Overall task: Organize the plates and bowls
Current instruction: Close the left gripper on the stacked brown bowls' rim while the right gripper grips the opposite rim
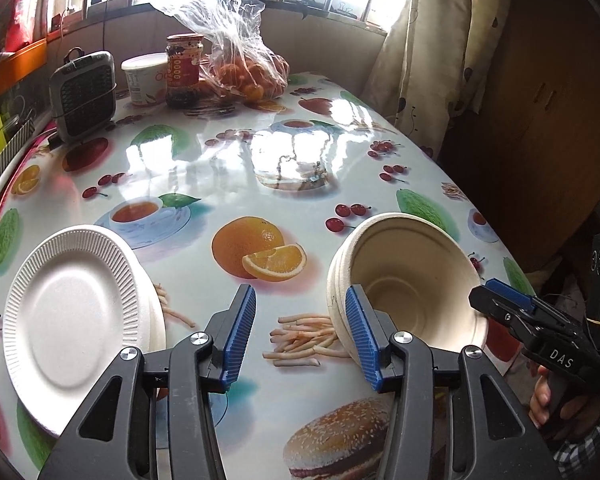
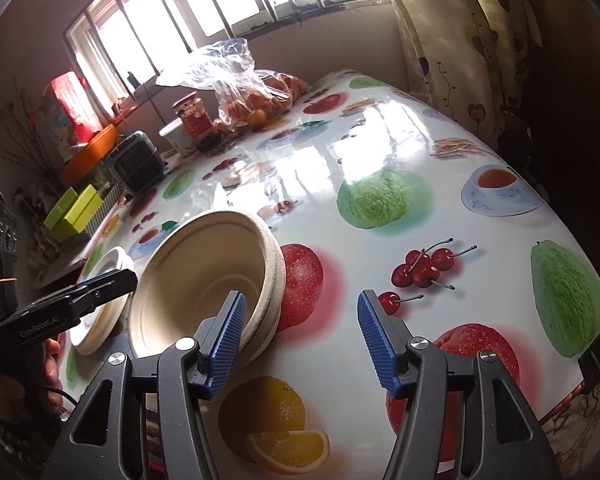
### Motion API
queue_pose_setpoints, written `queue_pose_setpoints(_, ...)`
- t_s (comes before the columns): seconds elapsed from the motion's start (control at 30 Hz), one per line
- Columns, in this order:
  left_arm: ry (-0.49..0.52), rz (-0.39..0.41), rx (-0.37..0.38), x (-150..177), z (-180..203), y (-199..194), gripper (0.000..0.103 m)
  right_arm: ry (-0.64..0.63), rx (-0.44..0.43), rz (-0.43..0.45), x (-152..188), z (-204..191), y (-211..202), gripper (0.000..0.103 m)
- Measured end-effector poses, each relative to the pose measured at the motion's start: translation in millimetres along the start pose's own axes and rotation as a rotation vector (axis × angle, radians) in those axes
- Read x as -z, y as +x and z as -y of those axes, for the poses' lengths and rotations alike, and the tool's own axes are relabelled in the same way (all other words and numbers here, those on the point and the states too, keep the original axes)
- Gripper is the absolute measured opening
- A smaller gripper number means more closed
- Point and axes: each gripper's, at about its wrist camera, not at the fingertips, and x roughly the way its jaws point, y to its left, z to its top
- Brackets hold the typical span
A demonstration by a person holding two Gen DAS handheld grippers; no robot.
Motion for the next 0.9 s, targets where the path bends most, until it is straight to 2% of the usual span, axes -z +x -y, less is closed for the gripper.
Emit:
queue_pose_setpoints(0.1, 0.008, 0.023, -0.033, 0.1, -0.2, -3.1, 0.048, -0.008, 0.007, 0.007, 2.2, -0.8, -0.8, 0.058)
queue_pose_setpoints(0.27, 0.008, 0.026, -0.033, 2.0, -0.7, -2.1, 0.048, -0.030, 0.028, 0.015, 5.7, -3.0, -1.5, 0.059)
queue_pose_setpoints(0.67, 0.004, -0.005, 0.042, 4.3, 9.5, 7.4, 0.048, -0.033, -0.019, 0.004, 1.5, -5.8, 3.6, 0.059)
queue_pose_setpoints(0.9, 0.014, -0.018, 0.059, 3.8, 15.7, 11.8, 0.048, -0.036, -0.041, -0.001, 0.2, -9.4, 6.8, 0.056)
